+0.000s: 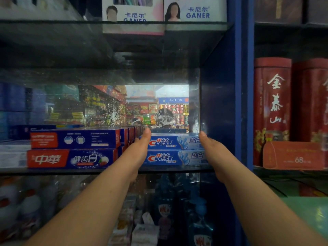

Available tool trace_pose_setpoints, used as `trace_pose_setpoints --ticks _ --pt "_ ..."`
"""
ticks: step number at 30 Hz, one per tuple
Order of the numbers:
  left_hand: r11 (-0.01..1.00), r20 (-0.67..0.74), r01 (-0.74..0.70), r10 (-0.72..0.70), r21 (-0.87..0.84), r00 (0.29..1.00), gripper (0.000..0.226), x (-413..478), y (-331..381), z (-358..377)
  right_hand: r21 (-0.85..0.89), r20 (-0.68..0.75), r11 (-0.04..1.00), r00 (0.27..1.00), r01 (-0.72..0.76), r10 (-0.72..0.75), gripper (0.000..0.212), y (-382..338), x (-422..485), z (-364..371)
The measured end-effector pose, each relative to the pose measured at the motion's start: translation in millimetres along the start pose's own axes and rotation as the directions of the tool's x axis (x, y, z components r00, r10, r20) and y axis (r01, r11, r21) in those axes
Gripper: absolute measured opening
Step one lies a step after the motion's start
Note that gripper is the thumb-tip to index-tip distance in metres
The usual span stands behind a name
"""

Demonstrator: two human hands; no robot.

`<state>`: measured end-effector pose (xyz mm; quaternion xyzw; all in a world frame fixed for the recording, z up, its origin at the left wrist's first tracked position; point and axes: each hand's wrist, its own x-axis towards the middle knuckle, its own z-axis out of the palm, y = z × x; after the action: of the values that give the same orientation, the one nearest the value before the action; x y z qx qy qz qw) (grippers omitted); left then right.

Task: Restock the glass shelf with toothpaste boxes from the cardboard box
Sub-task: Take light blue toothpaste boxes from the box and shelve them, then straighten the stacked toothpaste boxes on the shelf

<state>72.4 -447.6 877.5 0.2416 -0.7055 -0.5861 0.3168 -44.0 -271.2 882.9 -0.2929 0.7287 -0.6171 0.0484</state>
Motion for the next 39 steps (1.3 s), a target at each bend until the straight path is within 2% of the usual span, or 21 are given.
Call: trace_pose_setpoints --ticks 2,5,8,11,15,18,22,26,31,35,39 --pt "0.999 -0.026 -0.013 0.014 0.053 1.0 0.122 -14.9 6.2 2.5 -0.009 -0.02 1.0 1.0 0.007 -0.007 0.069 0.7 0.4 1.5" --pt "0.985 -0.08 -0.105 0.116 0.138 0.99 0.08 -36.0 9.1 7.9 -0.023 -0.082 0.997 0.994 0.068 -0.069 0.068 0.0 -6.1 6.7" --pt "0.955 -0.107 -0.173 0.203 0.24 0.973 0.074 -46.8 5.6 11.3 -0.04 -0.13 0.992 0.984 0.12 -0.124 0.06 0.0 -14.7 12.5" --pt "0.954 -0.085 -0.157 0.184 0.254 0.979 0.073 -48.2 4.9 9.7 -0.054 -0.167 0.982 0.968 0.179 -0.186 0.04 -0.7 -23.5 19.5" --pt "0.931 -0.071 -0.261 0.287 0.254 0.955 0.068 -64.5 -1.0 3.4 -0.225 -0.212 0.931 0.917 0.289 -0.336 0.054 4.0 -35.4 30.5" --pt "0.908 -0.092 -0.347 0.376 0.236 0.922 0.064 -82.2 -12.0 -1.2 -0.258 -0.143 0.862 0.865 0.437 -0.481 0.056 9.1 -55.1 48.1" --pt "0.905 -0.111 -0.365 0.395 0.221 0.912 0.062 -104.2 -29.6 -16.2 -0.275 0.02 0.796 0.831 0.539 -0.556 0.058 10.2 -78.4 75.6" --pt "0.918 -0.194 -0.306 0.358 0.252 0.913 0.061 -121.4 -41.8 -52.1 -0.24 0.148 0.776 0.812 0.584 -0.565 0.062 -1.6 -95.5 94.3" --pt "0.925 -0.328 -0.202 0.31 0.323 0.892 0.061 -133.0 -45.6 -102.4 -0.222 0.237 0.783 0.811 0.581 -0.535 0.06 -17.4 -111.8 115.1" --pt "0.933 -0.366 -0.17 0.286 0.317 0.886 0.06 -131.9 -47.9 -130.1 -0.225 0.301 0.762 0.787 0.607 -0.538 0.059 -26.3 -112.0 140.8" --pt "0.89 -0.362 -0.2 0.36 0.411 0.86 0.06 -116.2 -43.6 -161.7 -0.296 0.31 0.717 0.773 0.632 -0.554 0.062 -38.4 -96.9 168.8"
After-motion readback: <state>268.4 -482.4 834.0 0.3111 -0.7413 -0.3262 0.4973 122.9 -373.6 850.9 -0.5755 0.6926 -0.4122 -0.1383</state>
